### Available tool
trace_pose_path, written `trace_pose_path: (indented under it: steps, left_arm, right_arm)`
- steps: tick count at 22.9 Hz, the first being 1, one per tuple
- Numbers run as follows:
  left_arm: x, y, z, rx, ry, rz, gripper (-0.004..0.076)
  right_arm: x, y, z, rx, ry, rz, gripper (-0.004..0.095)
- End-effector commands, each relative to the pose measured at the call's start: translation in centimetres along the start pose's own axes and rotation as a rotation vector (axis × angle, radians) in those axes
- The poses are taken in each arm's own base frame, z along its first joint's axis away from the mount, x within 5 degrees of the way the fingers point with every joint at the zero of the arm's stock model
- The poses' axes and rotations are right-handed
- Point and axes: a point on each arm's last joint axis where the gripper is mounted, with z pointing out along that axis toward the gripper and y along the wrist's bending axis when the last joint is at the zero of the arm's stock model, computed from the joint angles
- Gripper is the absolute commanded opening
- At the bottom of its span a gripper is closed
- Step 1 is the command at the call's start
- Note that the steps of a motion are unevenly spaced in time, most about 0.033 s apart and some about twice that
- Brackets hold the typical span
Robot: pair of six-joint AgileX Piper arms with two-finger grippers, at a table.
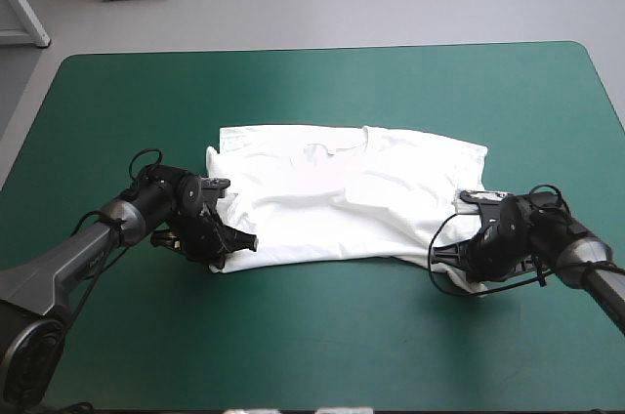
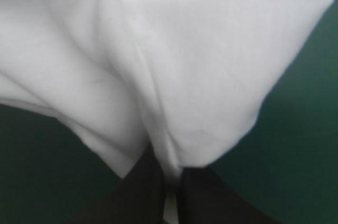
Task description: Fold the cloth
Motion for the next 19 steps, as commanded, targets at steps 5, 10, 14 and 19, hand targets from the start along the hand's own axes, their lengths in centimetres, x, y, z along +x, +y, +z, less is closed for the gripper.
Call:
trace_pose_path:
  steps: [5,10,14,19]
  left_arm:
    - [-3.2,-0.8,-8.7,-0.014,-0.242,0.104,-0.0009]
    - [-5.5,-1.5,-14.4,-0.008,-0.486,0.134,-0.0009]
    - [-6.9,-1.7,-16.5,-0.024,-0.642,0.156,-0.0009]
    - [-9.3,-1.7,-15.8,-0.082,-0.665,0.179,-0.0009]
  right_arm:
    - [-2.4,0.8,-9.9,-0.019,-0.290,-0.057,-0.0013]
    - [-5.0,1.5,-15.2,-0.036,-0.561,-0.079,-0.0013]
    - [-6.6,1.4,-16.0,0.024,-0.617,-0.097,-0.0013]
    - [-10.1,0.5,-15.1,0.057,-0.639,-0.058,-0.0013]
